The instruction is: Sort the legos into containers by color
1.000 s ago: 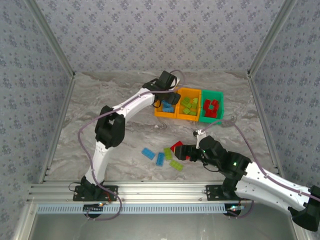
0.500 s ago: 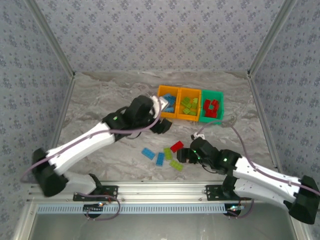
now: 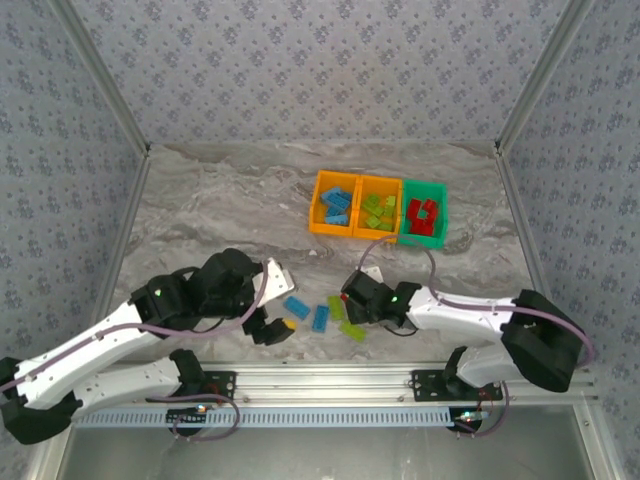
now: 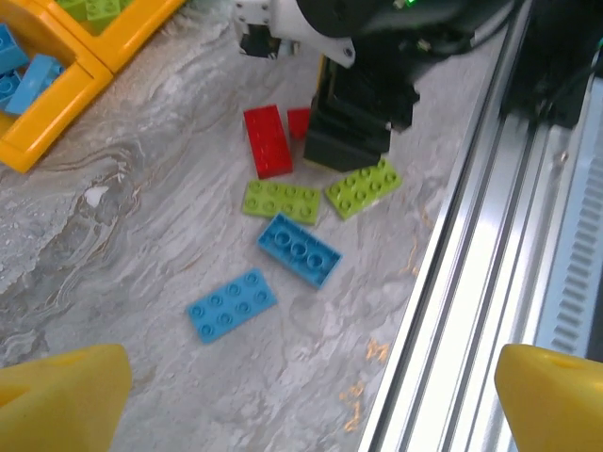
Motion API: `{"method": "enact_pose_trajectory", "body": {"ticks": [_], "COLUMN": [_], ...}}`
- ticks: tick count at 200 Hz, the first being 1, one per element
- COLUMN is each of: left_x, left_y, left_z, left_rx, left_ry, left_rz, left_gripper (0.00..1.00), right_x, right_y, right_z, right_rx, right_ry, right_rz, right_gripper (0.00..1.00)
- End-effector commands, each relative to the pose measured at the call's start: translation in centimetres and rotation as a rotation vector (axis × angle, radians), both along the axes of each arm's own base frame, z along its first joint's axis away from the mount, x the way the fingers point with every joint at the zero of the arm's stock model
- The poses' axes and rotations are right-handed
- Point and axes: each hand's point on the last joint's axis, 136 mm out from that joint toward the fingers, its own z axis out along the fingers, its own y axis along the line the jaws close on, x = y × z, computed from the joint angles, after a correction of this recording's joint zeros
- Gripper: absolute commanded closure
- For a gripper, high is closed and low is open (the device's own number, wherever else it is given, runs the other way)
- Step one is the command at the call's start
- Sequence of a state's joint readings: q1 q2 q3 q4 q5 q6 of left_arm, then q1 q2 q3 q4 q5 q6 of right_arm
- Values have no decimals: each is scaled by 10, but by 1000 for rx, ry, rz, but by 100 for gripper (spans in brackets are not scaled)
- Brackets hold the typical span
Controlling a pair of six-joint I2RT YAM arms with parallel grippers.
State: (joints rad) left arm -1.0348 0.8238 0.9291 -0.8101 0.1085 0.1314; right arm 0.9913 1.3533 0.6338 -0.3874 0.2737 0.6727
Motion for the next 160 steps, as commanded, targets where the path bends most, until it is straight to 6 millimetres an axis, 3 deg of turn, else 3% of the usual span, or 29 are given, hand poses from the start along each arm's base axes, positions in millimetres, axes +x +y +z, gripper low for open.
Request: {"method": "enact_pose_trajectory", "body": {"ticks": [1, 10, 29, 45, 73, 99, 125, 139, 160], "left_x": [-3, -5, -9, -7, -5, -2, 1, 2, 5], "left_y": [1, -1, -2, -3, 0, 1, 3, 6, 11], "left_z": [-8, -13, -20, -26, -33, -26, -17, -14, -13], "left_rx": [5, 3, 26, 38, 63, 40, -6, -25, -26], "left_ry": [-80, -80, -61, -54, -36, -49, -69, -80, -99], "left_rz": [-89, -108, -135, -132, -120, -102, -77, -64, -36], "left_gripper": [1, 1, 1, 1, 1, 1, 1, 1, 1], "right_x": [5, 6, 6, 8, 18, 37, 78, 107, 151], "right_y": [10, 7, -2, -4, -9, -26, -63, -93, -118], "right_z": [-1, -2, 0, 11, 57, 115, 158, 165, 167], "right_rx": [-26, -62, -110, -108, -38, 61, 128, 160, 254], "right_ry": [2, 4, -5, -32, -165, -357, -503, -513, -510], "right_rz": [18, 11, -15, -38, -81, -148, -241, -331, -401], "right_gripper": [42, 47, 67, 72, 84, 84, 84, 83, 83]}}
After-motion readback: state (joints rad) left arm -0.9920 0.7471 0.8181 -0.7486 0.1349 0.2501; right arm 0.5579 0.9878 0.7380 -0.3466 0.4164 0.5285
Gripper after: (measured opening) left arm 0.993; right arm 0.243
